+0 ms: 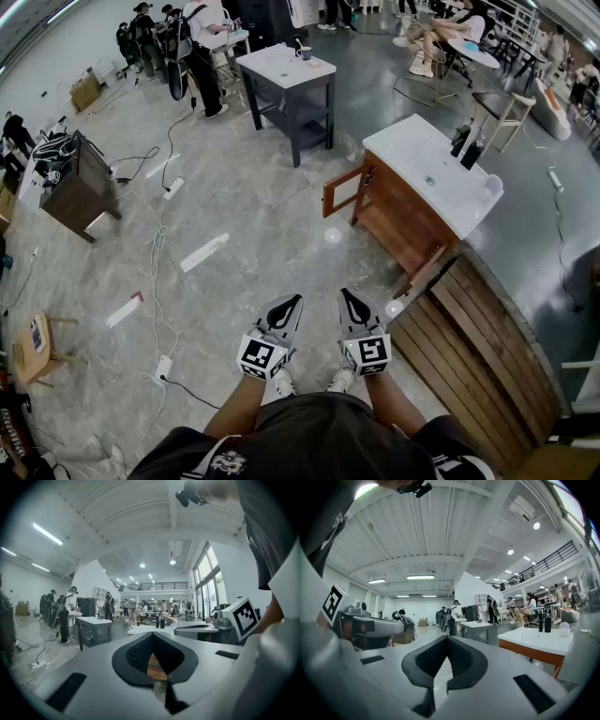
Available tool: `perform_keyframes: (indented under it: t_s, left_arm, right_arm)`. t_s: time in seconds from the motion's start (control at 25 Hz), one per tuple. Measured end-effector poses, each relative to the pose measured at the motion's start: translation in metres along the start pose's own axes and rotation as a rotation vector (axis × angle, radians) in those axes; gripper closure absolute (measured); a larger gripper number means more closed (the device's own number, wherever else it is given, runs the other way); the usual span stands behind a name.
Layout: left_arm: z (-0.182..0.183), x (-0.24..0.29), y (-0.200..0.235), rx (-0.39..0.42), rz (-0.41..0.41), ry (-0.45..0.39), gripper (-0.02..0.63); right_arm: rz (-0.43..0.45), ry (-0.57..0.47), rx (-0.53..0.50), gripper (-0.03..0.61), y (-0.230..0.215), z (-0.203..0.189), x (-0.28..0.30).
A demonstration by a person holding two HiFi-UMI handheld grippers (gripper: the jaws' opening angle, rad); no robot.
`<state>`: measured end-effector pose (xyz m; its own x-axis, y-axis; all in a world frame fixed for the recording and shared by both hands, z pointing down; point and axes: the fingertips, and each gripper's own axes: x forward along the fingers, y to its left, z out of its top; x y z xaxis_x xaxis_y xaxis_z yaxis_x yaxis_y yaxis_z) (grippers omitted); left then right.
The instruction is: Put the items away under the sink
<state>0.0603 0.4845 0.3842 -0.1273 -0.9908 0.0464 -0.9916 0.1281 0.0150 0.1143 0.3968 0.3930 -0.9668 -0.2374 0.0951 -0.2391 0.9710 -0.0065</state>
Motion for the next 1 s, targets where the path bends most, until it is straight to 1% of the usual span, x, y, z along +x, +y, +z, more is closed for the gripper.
perform_keyframes:
  t_s: [0.16, 0.32, 0.48, 0.64, 0.88, 1.0]
  left_arm:
    - [0.008, -0.008, 0.006, 0.024, -0.013, -0.003, 0.615]
    - [0.005, -0.014, -0.003, 0.053, -0.046, 0.012, 0.615]
    - [0.004, -0.019, -0.001, 0.042, -0.051, 0.014, 0.615]
    - [0.007, -0.025, 0.001, 0.056, -0.055, 0.004, 0.615]
    - [0.009, -0.044, 0.023, 0.039, -0.043, 0.005, 0.615]
    - [0.009, -0.054, 0.035, 0.039, -0.05, -0.005, 0.615]
  right_arm:
    - [-0.001, -0.009, -0.026, 0.555, 0.013, 0.009, -0.001]
    - [-0.007, -0.016, -0.053, 0.555, 0.018, 0.018, -0.004]
    - [-0.018, -0.021, -0.06, 0.555, 0.024, 0.019, -0.003]
    - [-0.01, -0.018, -0.066, 0.555, 0.034, 0.019, -0.005]
    - [0.007, -0.017, -0.049, 0.555, 0.061, 0.019, 0.007]
    - [-0.004, -0.013, -0.039, 0.555, 0.076, 0.017, 0.011]
